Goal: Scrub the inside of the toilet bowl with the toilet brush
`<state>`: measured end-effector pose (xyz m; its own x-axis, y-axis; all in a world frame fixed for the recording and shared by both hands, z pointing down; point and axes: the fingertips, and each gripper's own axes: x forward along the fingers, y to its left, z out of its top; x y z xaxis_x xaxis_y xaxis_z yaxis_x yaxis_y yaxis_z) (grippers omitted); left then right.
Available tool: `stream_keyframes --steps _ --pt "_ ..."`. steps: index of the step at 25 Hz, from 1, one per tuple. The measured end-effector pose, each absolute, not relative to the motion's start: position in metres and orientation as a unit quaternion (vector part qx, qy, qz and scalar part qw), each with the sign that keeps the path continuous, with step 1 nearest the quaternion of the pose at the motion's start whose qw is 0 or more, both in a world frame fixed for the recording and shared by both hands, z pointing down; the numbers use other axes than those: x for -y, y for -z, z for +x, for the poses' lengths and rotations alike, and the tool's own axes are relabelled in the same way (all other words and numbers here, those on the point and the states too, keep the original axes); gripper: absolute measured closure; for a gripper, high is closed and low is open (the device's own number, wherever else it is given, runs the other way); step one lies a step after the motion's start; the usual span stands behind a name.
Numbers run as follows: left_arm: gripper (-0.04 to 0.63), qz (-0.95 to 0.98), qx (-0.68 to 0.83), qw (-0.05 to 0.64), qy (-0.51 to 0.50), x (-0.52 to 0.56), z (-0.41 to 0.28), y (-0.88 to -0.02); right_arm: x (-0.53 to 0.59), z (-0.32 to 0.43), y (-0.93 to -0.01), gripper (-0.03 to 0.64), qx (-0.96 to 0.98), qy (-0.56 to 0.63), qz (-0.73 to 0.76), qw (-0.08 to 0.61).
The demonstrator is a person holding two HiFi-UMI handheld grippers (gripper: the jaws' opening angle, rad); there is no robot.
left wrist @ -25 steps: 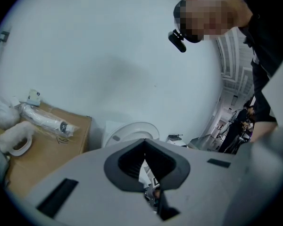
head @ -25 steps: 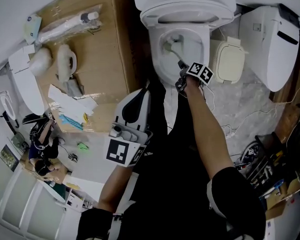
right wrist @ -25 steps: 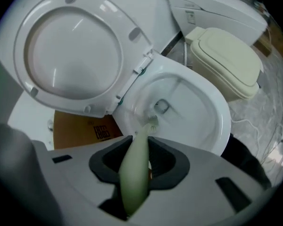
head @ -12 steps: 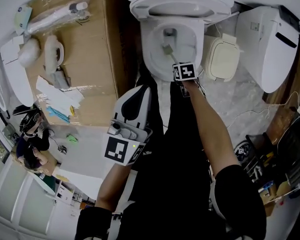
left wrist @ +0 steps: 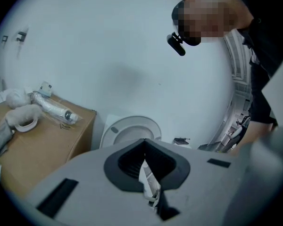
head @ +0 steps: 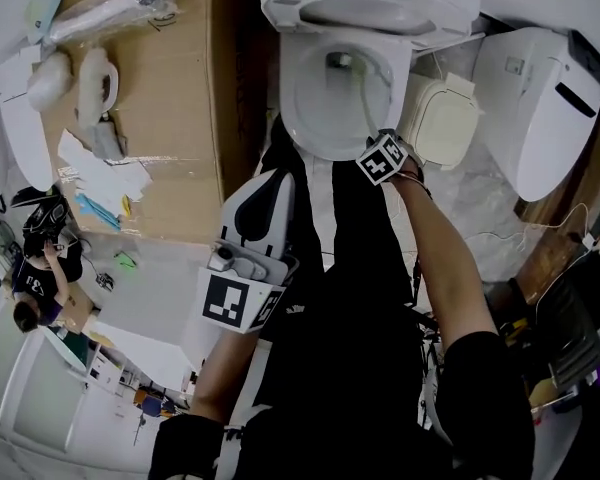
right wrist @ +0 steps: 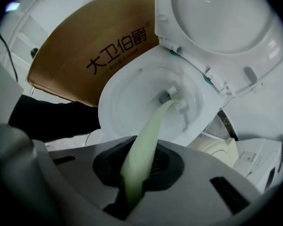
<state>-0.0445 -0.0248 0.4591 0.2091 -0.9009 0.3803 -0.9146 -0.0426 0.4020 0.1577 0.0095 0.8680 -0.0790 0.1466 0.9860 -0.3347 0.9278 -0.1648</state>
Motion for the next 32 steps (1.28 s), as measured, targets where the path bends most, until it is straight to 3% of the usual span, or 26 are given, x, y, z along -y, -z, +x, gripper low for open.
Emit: stream_keyframes --steps 15,27,32 --pt "0.588 0.688 0.663 0.294 0.001 0.012 -0.039 -0.468 0.01 0.185 -0.883 0.575 0.668 -0.128 -0.055 0.731" --pt "0.588 0.667 0.682 0.3 0.014 0.001 -0.051 -0.469 0.048 0.151 -0.884 0.572 0.651 -0.006 -0.121 0.749" --pt "0.588 0.669 0.679 0.302 0.016 0.001 -0.057 -0.468 0.038 0.124 -0.874 0.572 0.663 -0.017 -0.13 0.738"
